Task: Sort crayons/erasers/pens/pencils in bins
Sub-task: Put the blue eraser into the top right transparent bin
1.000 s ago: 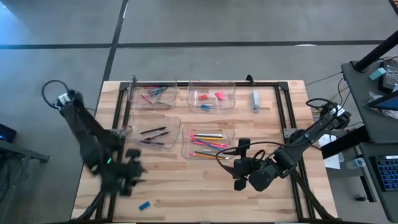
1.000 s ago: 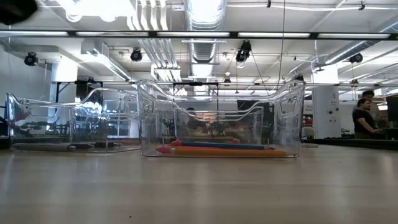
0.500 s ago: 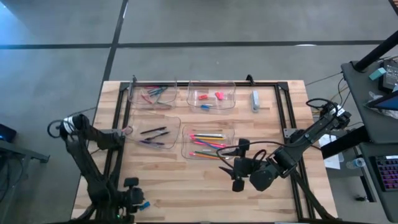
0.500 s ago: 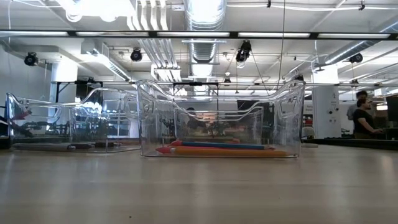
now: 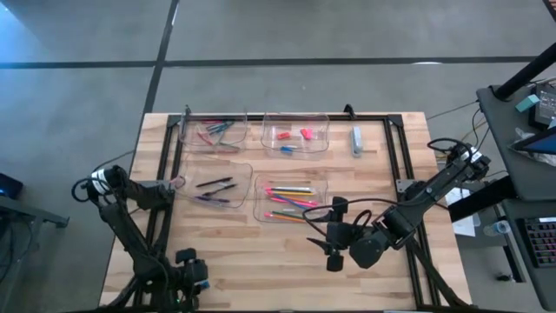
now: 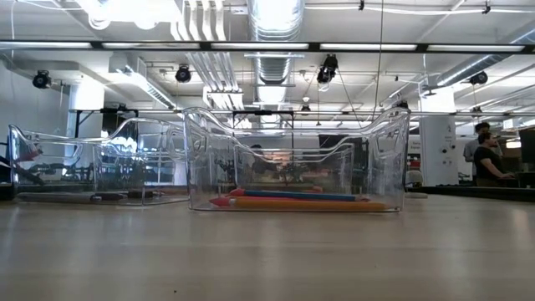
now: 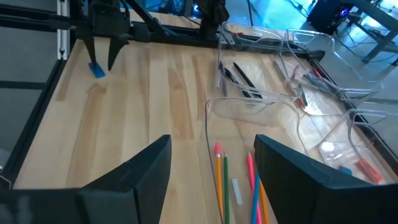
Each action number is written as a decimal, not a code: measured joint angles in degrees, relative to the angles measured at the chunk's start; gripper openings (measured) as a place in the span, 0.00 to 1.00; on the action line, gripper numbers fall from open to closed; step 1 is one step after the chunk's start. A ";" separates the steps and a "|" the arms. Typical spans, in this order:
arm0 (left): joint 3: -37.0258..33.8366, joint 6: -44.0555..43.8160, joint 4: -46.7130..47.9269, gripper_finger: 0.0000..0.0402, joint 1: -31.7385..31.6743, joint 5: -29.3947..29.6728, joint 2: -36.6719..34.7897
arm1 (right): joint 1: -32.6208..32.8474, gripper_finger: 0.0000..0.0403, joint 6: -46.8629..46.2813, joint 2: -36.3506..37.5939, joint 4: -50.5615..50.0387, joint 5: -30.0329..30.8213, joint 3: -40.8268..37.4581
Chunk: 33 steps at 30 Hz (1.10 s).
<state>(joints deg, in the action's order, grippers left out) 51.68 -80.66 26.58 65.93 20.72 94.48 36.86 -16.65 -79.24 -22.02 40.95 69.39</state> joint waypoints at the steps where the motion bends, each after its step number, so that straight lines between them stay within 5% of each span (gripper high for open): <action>1: 0.07 0.07 0.09 0.29 -0.28 -0.93 0.00 | 0.00 0.54 0.02 0.00 -0.11 0.00 -0.02; 13: 2.17 2.26 4.06 0.29 -0.64 -3.27 1.17 | 0.00 0.54 0.03 -0.02 -0.01 0.00 -0.21; 23: 14.53 7.52 17.78 0.29 -1.00 -5.64 12.11 | 0.00 0.54 -0.30 -0.07 0.00 0.04 -0.89; 33: 15.97 7.69 17.00 0.29 -1.22 -8.75 12.57 | 0.00 0.54 -0.30 -0.07 0.03 0.04 -2.08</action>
<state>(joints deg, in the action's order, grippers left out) 67.65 -72.97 43.57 64.71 11.97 107.04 36.86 -16.95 -79.31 -21.98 40.99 67.30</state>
